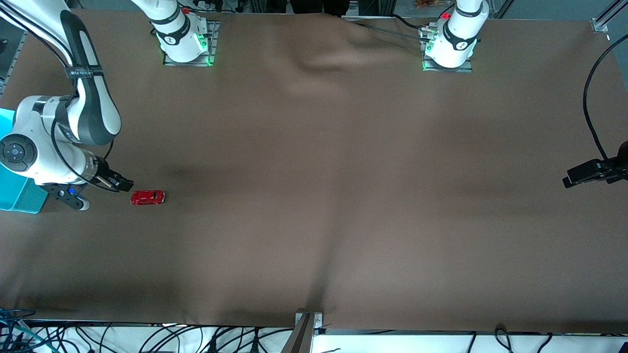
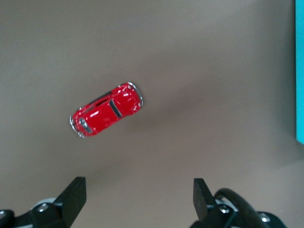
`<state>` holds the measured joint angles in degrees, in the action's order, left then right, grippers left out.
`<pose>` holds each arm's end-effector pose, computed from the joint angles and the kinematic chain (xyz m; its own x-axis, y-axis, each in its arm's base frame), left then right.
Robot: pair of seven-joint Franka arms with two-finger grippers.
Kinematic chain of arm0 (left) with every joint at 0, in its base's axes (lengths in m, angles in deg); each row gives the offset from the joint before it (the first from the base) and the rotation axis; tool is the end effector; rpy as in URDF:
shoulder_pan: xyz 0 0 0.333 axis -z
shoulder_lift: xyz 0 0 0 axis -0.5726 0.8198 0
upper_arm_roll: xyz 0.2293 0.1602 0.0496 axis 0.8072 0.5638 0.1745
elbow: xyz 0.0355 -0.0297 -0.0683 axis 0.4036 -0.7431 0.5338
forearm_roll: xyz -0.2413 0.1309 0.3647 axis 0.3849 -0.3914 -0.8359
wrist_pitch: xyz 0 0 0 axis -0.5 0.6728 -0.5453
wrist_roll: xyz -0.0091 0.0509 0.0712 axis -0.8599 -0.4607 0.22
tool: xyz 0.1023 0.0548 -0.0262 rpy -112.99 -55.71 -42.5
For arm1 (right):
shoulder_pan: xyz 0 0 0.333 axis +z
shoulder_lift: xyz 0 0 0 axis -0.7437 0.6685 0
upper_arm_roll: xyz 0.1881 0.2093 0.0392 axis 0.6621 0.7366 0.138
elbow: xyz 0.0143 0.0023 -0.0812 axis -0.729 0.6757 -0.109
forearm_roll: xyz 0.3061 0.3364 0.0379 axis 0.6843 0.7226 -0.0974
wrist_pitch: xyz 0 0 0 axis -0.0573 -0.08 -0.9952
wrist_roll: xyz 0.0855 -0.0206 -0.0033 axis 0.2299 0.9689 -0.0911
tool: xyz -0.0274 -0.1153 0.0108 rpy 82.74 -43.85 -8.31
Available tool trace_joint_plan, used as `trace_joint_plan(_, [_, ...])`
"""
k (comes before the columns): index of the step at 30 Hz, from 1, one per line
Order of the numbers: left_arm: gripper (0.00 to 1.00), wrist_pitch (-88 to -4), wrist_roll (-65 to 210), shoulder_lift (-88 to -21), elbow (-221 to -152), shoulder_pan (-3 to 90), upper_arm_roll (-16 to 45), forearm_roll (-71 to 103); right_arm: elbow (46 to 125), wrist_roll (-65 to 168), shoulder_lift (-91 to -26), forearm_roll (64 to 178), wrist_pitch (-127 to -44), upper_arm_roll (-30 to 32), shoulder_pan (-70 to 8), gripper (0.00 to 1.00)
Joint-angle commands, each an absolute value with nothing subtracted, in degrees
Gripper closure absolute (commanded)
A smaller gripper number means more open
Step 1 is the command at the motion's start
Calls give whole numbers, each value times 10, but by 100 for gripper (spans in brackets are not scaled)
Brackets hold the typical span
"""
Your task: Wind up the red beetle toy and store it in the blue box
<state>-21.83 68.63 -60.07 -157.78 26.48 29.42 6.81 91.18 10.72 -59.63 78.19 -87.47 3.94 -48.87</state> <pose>0.7117 0.0695 0.5315 0.9904 0.1357 0.0245 0.1352 -0.9906 0.0202 0.6574 -0.0434 0.2267 0.8100 -0.5808 -0.0810 -0.5605 -0.8074 0.1842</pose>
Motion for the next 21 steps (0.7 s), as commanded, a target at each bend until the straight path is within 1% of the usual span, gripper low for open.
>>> trace_joint_plan(1, [0,-207,672,-601,-1568,265,296,61,918,34,-582,796,-911,44,-493,0])
trace_joint_plan(12, [0,-207,671,-601,-1568,265,296,61,918,-80,-540,805,-991,47,-493,0])
trace_joint_plan(21, [0,-208,671,-601,-1568,266,296,60,915,-99,-526,806,-1011,48,-494,0])
